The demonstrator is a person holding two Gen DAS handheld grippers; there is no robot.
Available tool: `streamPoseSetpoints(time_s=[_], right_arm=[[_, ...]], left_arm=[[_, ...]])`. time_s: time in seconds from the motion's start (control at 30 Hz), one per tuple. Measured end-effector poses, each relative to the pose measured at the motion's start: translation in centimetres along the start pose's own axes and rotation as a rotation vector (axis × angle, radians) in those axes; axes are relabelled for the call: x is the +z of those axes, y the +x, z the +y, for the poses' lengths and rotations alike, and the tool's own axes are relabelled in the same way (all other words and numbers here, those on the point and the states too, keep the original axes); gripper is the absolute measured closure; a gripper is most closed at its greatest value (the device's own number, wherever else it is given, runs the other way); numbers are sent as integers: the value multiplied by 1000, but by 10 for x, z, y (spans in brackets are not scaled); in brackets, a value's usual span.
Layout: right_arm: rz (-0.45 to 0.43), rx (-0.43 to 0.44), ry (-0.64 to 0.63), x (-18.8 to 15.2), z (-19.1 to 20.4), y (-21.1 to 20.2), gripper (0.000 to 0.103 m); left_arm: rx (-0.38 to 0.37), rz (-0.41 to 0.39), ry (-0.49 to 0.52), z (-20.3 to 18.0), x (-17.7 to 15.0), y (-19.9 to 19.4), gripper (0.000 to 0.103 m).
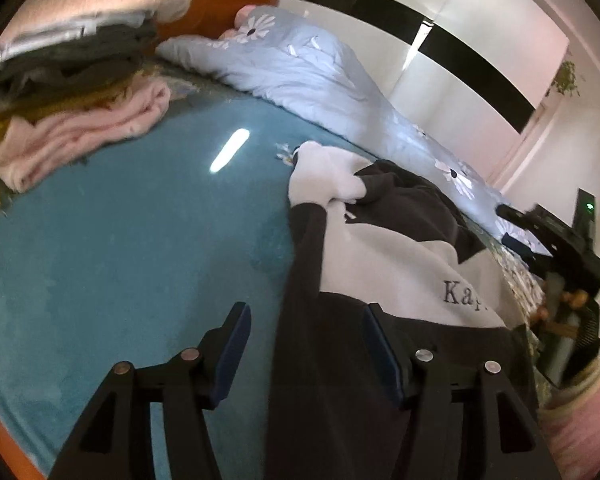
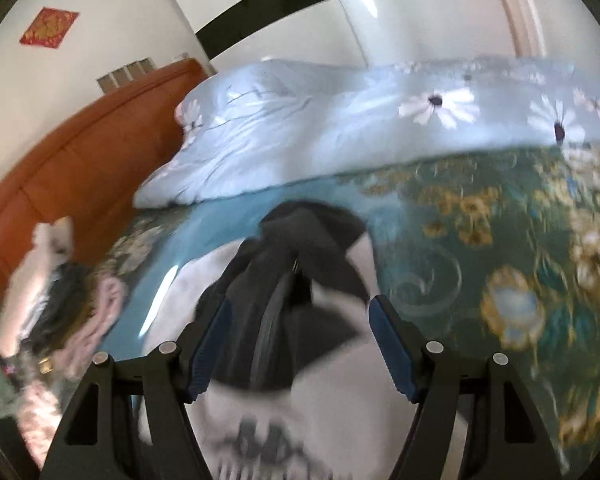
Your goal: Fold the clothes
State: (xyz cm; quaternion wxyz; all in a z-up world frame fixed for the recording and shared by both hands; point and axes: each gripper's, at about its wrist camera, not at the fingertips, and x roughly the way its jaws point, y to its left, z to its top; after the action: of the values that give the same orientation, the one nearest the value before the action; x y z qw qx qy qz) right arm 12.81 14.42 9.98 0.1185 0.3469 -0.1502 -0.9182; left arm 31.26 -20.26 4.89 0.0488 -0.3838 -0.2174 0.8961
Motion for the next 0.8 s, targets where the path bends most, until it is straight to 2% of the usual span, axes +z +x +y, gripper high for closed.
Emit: streamPoseSetpoints(time_s=[0.07, 0.17, 0.23, 0.27, 0.4, 0.47, 0.63, 0.7, 0.8], right_arm=[[-35, -34, 13, 3, -1, 12, 30], [-105, -147, -21, 5, 6, 26, 24], [-139, -208, -57, 5, 11, 33, 23], [-129, -228, -76, 5, 12, 36, 22], [-4, -249, -122, -3, 7, 50, 22], [33, -262, -149, -11, -2, 50, 22], [46, -193, -42, -8, -28, 44, 22], [45, -194, -19, -7, -32, 43, 22], [63, -170, 21, -8, -38, 45, 22]], left_arm=[[-5, 23, -5, 3, 4, 6, 41], [6, 22, 8, 3, 17, 9, 40], [50, 1, 49, -4, 31, 12, 38], [78, -6, 84, -11, 39, 17, 37], [192, -18, 249, -42, 69, 48, 37], [212, 2, 307, -56, 81, 73, 37], [230, 157, 380, -93, 95, 156, 37], [301, 146, 483, -115, 95, 179, 37], [415, 115, 710, -146, 93, 211, 37]])
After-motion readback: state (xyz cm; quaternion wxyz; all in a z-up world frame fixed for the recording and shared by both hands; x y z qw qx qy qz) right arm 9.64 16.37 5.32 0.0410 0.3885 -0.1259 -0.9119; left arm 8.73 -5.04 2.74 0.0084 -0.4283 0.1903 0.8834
